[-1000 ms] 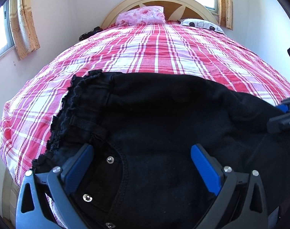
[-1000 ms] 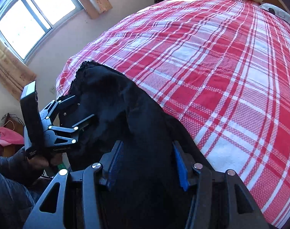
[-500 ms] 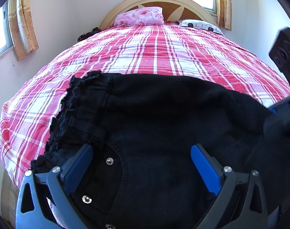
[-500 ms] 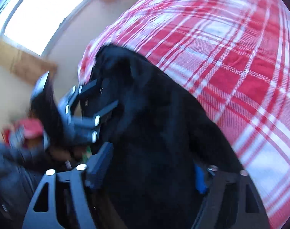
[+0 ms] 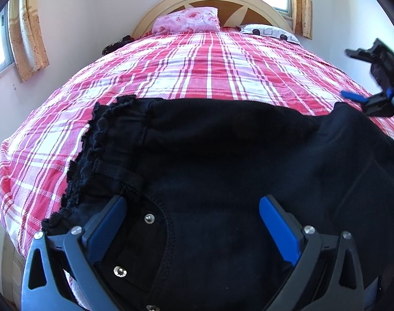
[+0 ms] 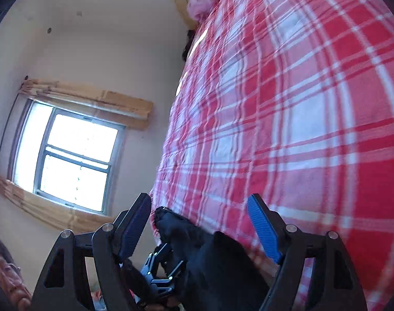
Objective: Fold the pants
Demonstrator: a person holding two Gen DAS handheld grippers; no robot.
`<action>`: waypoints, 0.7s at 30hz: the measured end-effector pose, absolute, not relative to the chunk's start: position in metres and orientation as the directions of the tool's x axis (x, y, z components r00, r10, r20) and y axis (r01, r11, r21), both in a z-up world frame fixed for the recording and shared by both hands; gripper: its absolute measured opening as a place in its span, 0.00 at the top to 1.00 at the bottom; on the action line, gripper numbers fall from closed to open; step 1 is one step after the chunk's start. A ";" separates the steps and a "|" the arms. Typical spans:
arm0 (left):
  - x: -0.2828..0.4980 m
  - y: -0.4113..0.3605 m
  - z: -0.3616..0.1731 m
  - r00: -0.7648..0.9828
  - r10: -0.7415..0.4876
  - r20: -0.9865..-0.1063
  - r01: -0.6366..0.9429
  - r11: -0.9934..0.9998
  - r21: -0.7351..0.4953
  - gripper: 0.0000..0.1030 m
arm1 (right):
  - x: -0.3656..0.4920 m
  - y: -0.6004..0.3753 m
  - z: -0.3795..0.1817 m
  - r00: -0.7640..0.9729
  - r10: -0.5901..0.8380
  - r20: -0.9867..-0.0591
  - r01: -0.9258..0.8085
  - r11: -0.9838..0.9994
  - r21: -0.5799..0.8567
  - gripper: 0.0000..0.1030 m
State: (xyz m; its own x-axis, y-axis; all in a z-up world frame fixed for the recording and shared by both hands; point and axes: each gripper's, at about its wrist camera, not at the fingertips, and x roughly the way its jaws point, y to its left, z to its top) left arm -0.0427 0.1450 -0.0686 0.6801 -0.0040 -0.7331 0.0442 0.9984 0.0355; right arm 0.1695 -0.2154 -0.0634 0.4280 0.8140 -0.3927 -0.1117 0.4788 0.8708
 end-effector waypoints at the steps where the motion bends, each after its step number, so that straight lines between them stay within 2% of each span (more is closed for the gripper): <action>1: -0.043 0.145 -0.069 0.682 -0.002 -0.731 0.042 0.998 0.037 0.00 | 0.162 -0.217 -0.054 0.442 0.798 -0.409 -0.140 0.511 0.848 0.25; 2: -0.043 0.144 -0.069 0.684 0.000 -0.730 0.040 0.998 0.038 0.00 | 0.155 -0.214 -0.042 0.455 0.778 -0.434 -0.181 0.558 0.810 0.25; 4: -0.041 0.143 -0.069 0.684 0.005 -0.730 0.034 0.999 0.040 0.00 | 0.139 -0.198 -0.019 0.469 0.747 -0.472 -0.282 0.632 0.722 0.34; 6: -0.041 0.142 -0.068 0.683 0.010 -0.731 0.034 0.998 0.045 0.00 | 0.126 -0.165 -0.009 0.426 0.750 -0.506 -0.380 0.656 0.652 0.59; 8: -0.041 0.142 -0.067 0.677 0.012 -0.736 0.037 0.998 0.051 0.00 | 0.118 -0.131 -0.018 0.351 0.764 -0.541 -0.435 0.645 0.628 0.77; 10: -0.042 0.144 -0.065 0.668 0.007 -0.744 0.052 0.997 0.057 0.00 | 0.112 -0.098 -0.043 0.265 0.753 -0.603 -0.468 0.647 0.602 0.78; 11: -0.043 0.146 -0.064 0.666 0.001 -0.746 0.063 0.996 0.057 0.00 | 0.115 -0.082 -0.060 0.246 0.683 -0.687 -0.466 0.705 0.534 0.78; 12: -0.046 0.148 -0.064 0.663 -0.004 -0.748 0.074 0.995 0.061 0.00 | 0.116 -0.077 -0.076 0.254 0.614 -0.748 -0.455 0.758 0.468 0.97; 13: -0.048 0.149 -0.063 0.664 -0.004 -0.748 0.079 0.995 0.065 0.01 | 0.123 -0.075 -0.091 0.270 0.542 -0.796 -0.445 0.803 0.396 1.00; 16: -0.062 0.155 -0.054 0.686 -0.028 -0.727 0.112 0.991 0.068 0.05 | 0.138 -0.099 -0.098 0.292 0.621 -0.727 -0.393 0.771 0.501 1.00; 18: -0.075 0.159 -0.043 0.731 0.002 -0.682 0.109 0.987 0.119 0.04 | 0.132 -0.103 -0.084 0.374 0.600 -0.707 -0.391 0.793 0.467 0.99; 21: -0.081 0.181 -0.029 0.770 0.056 -0.636 0.056 0.986 0.155 0.01 | 0.116 -0.096 -0.053 0.429 0.669 -0.607 -0.446 0.741 0.502 0.96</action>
State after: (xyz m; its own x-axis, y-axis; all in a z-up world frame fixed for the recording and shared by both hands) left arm -0.0810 0.1806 -0.0290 0.7700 0.0559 -0.6356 0.0562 0.9863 0.1549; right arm 0.1165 -0.0960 -0.0526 0.4286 0.6693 -0.6069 -0.4464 0.7409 0.5018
